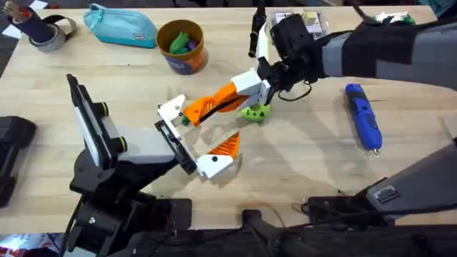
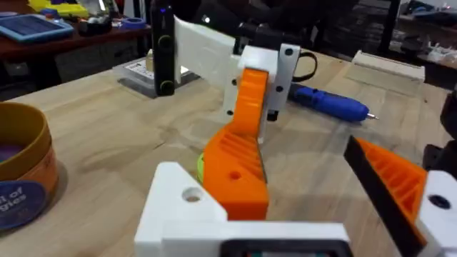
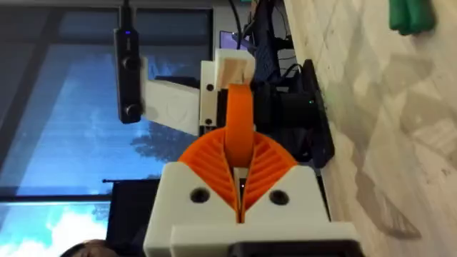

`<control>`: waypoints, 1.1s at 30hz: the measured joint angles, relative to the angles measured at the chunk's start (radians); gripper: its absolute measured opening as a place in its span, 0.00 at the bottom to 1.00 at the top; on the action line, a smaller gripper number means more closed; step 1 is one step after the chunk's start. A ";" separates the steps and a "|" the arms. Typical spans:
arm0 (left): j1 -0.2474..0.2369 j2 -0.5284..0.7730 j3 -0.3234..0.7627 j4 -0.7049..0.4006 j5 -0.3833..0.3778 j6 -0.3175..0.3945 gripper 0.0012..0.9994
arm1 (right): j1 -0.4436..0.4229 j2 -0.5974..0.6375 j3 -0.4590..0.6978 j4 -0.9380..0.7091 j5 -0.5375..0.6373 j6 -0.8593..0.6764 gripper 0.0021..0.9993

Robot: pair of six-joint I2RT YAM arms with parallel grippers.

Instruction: Pick up the gripper from the table and insert it into the empty holder that is missing its gripper. Then pick up a screw, insert it into the mounting hole, and use the screwdriver to tighten it. Finally, clean up the table by picking up the vegetable and placing it into the bucket.

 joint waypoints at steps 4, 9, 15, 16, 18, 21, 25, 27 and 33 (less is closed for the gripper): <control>0.000 0.000 0.000 0.000 0.000 0.000 1.00 | 0.012 -0.010 0.009 0.004 0.000 0.003 0.01; 0.000 0.000 0.000 0.001 -0.002 0.000 1.00 | 0.029 -0.010 0.015 0.085 0.006 0.032 0.01; 0.003 0.000 0.000 0.004 -0.037 0.001 1.00 | 0.044 -0.009 0.016 0.255 0.040 0.148 0.01; 0.005 0.000 0.000 0.004 -0.044 0.001 1.00 | 0.046 -0.007 0.016 0.278 0.045 0.168 0.01; 0.008 0.000 0.000 0.003 -0.056 0.001 1.00 | 0.051 0.001 0.016 0.308 0.053 0.207 0.01; 0.008 0.000 0.000 0.001 -0.060 -0.005 1.00 | 0.062 0.041 0.019 0.366 0.050 0.303 0.01; 0.006 0.000 0.000 0.000 -0.043 -0.016 1.00 | 0.074 0.057 0.024 0.408 0.055 0.375 0.01; 0.006 0.000 0.000 0.001 -0.041 -0.015 1.00 | 0.077 0.058 0.025 0.447 0.064 0.412 0.01; 0.007 0.000 0.000 0.002 -0.056 -0.011 1.00 | 0.093 0.058 0.025 0.534 0.096 0.508 0.01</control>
